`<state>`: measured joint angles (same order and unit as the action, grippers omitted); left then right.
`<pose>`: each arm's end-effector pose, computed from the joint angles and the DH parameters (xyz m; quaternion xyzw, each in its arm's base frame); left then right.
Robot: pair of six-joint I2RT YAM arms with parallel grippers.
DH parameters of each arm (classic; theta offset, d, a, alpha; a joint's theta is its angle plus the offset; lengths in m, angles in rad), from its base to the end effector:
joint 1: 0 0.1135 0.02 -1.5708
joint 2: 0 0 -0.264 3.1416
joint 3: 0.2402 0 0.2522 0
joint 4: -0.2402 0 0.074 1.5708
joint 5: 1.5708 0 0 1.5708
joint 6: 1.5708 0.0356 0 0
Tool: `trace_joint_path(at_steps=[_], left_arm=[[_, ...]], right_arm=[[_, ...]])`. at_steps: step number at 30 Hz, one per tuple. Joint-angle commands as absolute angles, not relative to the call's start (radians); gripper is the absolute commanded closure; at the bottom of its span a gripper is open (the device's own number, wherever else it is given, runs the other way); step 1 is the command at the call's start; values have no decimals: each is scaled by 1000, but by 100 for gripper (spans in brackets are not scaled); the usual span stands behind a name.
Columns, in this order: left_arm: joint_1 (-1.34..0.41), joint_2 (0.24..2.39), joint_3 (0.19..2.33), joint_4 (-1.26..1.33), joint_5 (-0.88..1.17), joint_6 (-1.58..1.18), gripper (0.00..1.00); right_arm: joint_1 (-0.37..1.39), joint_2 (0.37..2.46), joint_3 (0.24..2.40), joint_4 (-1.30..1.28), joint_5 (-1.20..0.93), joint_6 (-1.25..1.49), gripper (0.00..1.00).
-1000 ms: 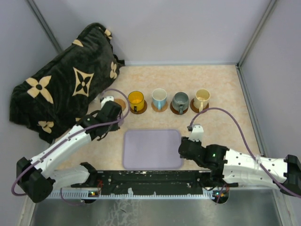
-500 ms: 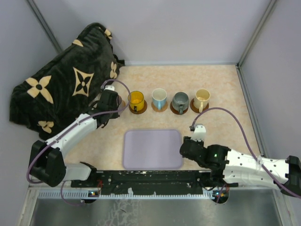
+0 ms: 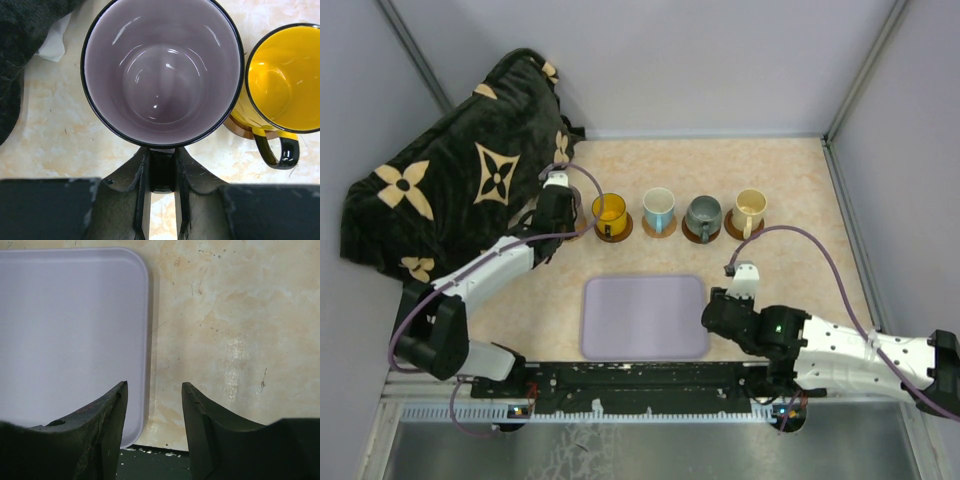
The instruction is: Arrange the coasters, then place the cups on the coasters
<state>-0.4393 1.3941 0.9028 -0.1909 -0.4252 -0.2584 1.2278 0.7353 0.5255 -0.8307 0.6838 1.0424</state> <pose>0.2782 -0.1145 0.2436 -0.0106 0.8872 0.0354 0.4600 0.0641 0.1127 0.2106 0.0033 0.9134 0.0873 0.3975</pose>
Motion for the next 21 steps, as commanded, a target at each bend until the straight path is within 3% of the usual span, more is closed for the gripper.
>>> trace_joint_path(at_steps=[1, 21], left_arm=[[-425, 1410, 896, -76, -450, -248, 100], [-391, 1454, 865, -53, -433, -310, 100]], right_arm=[[1235, 749, 570, -812, 713, 1075, 52], [1235, 796, 576, -782, 683, 1070, 52]])
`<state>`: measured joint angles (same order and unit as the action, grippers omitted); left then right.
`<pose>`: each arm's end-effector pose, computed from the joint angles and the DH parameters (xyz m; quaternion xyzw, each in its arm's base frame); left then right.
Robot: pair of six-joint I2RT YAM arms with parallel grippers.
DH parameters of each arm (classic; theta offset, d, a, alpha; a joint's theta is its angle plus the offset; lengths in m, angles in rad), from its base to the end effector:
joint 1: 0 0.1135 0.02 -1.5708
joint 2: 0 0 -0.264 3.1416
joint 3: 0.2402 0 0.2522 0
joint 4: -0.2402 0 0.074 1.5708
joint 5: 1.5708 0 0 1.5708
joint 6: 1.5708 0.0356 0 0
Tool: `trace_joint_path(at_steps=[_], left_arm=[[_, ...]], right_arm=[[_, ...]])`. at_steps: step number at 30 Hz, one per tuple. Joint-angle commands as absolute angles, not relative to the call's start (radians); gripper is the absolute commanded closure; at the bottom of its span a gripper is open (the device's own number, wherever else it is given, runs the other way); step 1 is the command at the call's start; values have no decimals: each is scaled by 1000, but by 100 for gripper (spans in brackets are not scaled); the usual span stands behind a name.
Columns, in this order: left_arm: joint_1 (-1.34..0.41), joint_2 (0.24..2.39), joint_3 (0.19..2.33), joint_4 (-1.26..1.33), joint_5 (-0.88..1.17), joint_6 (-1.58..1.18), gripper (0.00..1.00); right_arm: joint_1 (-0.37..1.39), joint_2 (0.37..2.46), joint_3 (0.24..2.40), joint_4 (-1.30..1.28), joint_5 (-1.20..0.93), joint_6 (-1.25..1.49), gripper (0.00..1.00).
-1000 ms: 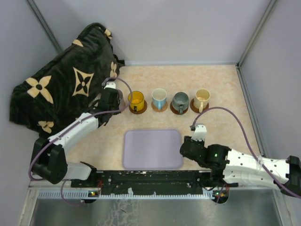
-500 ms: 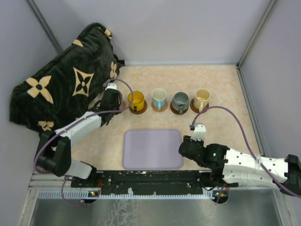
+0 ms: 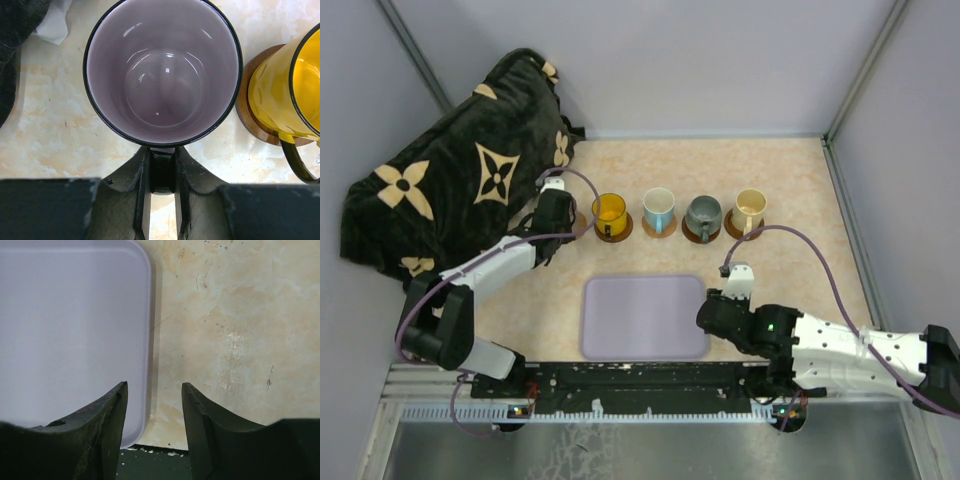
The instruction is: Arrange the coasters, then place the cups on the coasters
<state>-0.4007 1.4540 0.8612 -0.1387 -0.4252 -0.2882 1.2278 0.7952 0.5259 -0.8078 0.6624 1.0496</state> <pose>0.2867 -0.1055 0.2175 -0.0356 0.8961 0.0469 0.4399 0.0662 0.1204 0.2048 -0.0024 0.9204 0.0778 0.3831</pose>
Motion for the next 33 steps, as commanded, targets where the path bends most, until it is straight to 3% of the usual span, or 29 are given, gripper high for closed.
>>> trace_joint_path(at_steps=[1, 33], left_arm=[[-390, 1454, 864, -51, -433, -311, 100], [-388, 1478, 831, -5, -414, -318, 100]], right_arm=[[1236, 796, 575, -782, 683, 1069, 52], [1235, 828, 576, -755, 666, 1060, 52]])
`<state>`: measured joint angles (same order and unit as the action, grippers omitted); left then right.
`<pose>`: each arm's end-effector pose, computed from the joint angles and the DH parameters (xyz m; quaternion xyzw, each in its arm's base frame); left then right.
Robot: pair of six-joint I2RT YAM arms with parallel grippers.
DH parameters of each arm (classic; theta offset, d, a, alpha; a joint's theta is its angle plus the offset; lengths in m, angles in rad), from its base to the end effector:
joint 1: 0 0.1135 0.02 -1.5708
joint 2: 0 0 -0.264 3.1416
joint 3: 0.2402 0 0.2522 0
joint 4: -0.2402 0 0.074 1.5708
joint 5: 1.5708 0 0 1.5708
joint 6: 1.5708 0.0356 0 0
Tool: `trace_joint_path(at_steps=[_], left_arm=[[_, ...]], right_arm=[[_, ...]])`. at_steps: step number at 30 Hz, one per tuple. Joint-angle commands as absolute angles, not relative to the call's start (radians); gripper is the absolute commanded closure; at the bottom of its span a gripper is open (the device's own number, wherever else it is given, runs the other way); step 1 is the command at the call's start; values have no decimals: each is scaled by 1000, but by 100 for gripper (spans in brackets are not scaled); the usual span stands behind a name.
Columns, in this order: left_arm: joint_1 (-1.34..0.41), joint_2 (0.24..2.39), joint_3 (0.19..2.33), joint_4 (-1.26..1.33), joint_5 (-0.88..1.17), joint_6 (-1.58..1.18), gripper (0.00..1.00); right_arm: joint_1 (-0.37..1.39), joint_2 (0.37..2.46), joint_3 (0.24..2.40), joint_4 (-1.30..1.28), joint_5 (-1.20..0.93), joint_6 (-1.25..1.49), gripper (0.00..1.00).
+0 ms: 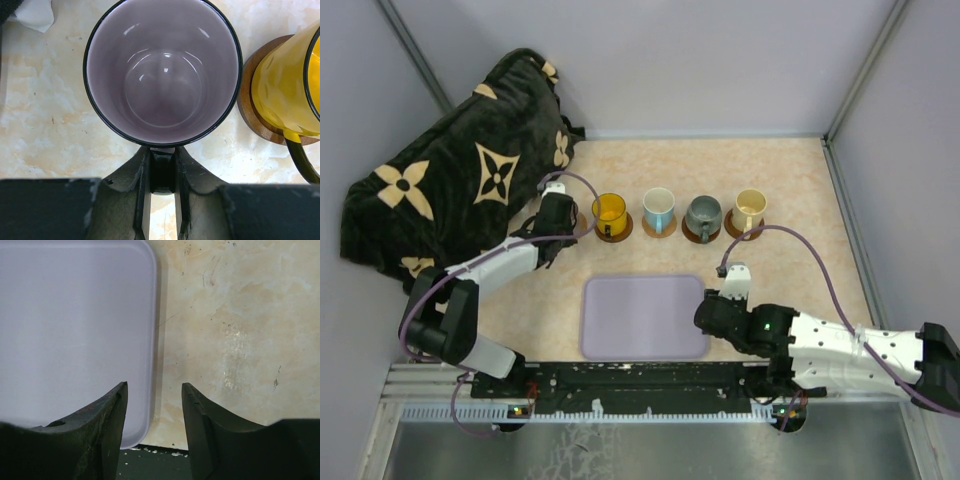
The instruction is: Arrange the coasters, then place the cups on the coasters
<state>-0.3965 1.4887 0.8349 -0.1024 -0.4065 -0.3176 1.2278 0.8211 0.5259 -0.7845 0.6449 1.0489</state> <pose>0.2885 -0.1055 0.2020 -0.0444 0.9017 0.0380 0.4283 0.0673 0.1249 0.2025 -0.0055 0.9232 0.0805 0.3757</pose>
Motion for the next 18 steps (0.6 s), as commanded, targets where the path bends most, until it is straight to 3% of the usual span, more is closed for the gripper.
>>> trace_joint_path(at_steps=[1, 18], left_arm=[[-387, 1479, 830, -3, -414, -317, 100], [-387, 1459, 802, 63, -433, -317, 100]], right_arm=[[1236, 828, 575, -754, 666, 1059, 52], [1235, 850, 567, -729, 646, 1058, 52]])
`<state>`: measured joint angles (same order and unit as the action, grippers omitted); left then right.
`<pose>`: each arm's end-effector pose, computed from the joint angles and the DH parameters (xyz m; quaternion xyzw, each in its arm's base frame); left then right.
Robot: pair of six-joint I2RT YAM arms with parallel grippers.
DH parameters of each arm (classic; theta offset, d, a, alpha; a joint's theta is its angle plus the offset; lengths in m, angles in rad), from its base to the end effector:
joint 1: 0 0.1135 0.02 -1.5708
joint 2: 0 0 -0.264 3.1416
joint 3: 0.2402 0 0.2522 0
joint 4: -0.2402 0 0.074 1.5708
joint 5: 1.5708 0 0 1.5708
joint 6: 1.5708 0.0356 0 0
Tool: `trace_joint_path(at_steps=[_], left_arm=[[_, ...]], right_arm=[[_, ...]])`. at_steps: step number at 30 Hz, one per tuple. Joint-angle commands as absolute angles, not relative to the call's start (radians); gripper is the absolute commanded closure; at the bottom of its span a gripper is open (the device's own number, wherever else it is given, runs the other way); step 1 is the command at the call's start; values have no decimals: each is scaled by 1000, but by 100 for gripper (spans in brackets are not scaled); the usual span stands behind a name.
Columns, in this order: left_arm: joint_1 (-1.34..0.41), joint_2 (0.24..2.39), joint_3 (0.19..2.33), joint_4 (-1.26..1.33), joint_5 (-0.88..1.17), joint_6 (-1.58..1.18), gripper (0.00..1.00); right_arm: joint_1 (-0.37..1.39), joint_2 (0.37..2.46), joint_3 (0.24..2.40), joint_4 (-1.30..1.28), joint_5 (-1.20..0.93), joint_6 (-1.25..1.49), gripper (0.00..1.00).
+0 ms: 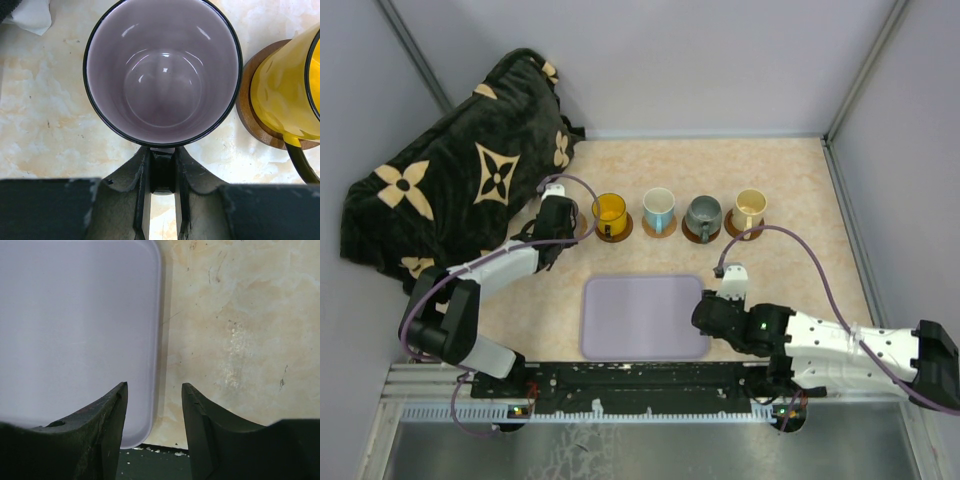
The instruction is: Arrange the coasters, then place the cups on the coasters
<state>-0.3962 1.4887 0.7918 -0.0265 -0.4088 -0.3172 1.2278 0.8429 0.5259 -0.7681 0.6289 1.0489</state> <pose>0.2865 -0.1045 0.1948 -0.0481 0.8952 0.0328 0.4418 0.0681 0.1284 0.2003 -0.0084 0.9260 0.0818 0.3684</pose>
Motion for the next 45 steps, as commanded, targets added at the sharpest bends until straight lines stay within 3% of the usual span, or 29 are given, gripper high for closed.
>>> trace_joint_path(at_steps=[1, 11, 14, 22, 32, 45], left_arm=[[-387, 1460, 801, 65, -432, -318, 100], [-388, 1472, 794, 52, -436, -328, 100], [-387, 1479, 798, 40, -431, -329, 95], [-387, 1494, 806, 21, -432, -312, 79], [-388, 1505, 821, -6, -436, -305, 41], [-388, 1447, 808, -93, -418, -313, 38]], right_arm=[[1236, 852, 566, -726, 643, 1058, 52], [1235, 856, 562, -723, 634, 1057, 52], [1235, 856, 560, -722, 634, 1056, 52], [1236, 856, 557, -717, 631, 1055, 51], [1236, 863, 557, -710, 624, 1056, 52], [1236, 863, 557, -700, 625, 1056, 52]])
